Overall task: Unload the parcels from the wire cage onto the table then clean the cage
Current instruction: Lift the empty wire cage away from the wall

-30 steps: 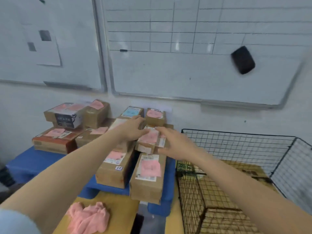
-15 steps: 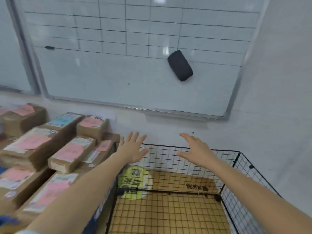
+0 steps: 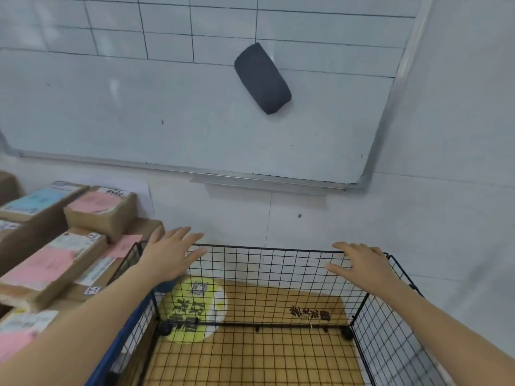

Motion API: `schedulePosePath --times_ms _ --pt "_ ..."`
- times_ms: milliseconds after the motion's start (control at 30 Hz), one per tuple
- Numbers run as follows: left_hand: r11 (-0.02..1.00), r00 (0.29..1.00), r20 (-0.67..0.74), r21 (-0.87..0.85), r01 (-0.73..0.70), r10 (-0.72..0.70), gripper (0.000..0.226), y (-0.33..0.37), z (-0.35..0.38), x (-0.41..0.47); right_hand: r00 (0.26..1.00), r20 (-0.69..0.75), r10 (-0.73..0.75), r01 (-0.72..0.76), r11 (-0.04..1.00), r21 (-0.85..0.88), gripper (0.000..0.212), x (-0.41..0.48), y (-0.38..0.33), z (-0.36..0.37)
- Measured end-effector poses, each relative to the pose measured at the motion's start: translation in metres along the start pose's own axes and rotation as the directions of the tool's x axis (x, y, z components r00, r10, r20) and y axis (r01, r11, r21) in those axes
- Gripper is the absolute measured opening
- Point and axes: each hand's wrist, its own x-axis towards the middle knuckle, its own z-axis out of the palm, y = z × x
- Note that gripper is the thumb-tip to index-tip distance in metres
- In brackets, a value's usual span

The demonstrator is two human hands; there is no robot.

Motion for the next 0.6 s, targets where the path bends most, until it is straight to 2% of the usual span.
schedulePosePath --times_ms 67,133,200,400,500,600 --pt "1.000 1.000 0.019 0.016 0.016 -0.016 0.073 -0.013 -0.002 -0.005 1.000 -0.027 -0.010 0.009 0.999 -0.041 0.114 -0.001 0.003 0.007" --pt "1.000 1.000 0.025 0.012 0.016 -0.016 0.056 -0.018 -0.003 -0.006 0.996 -0.084 -0.002 -0.001 0.999 -0.035 0.107 -0.001 0.002 0.011" --pt "1.000 1.000 0.017 -0.001 0.003 -0.003 0.050 -0.018 -0.001 -0.006 0.992 -0.124 0.003 -0.004 1.000 -0.007 0.101 0.000 -0.002 0.012" --pt "0.996 0.997 -0.041 -0.051 -0.069 0.067 0.065 -0.017 -0.005 0.000 0.961 -0.190 -0.202 0.221 0.971 0.089 0.102 0.009 -0.040 0.012" --pt "0.989 0.993 -0.091 -0.113 -0.090 0.080 0.056 -0.018 -0.003 -0.006 0.950 -0.253 -0.183 0.219 0.968 0.125 0.098 0.012 -0.050 0.016" --pt "0.985 0.987 -0.142 -0.140 -0.101 0.081 0.063 -0.020 0.002 -0.018 0.934 -0.313 -0.172 0.220 0.968 0.124 0.087 0.008 -0.052 0.023"
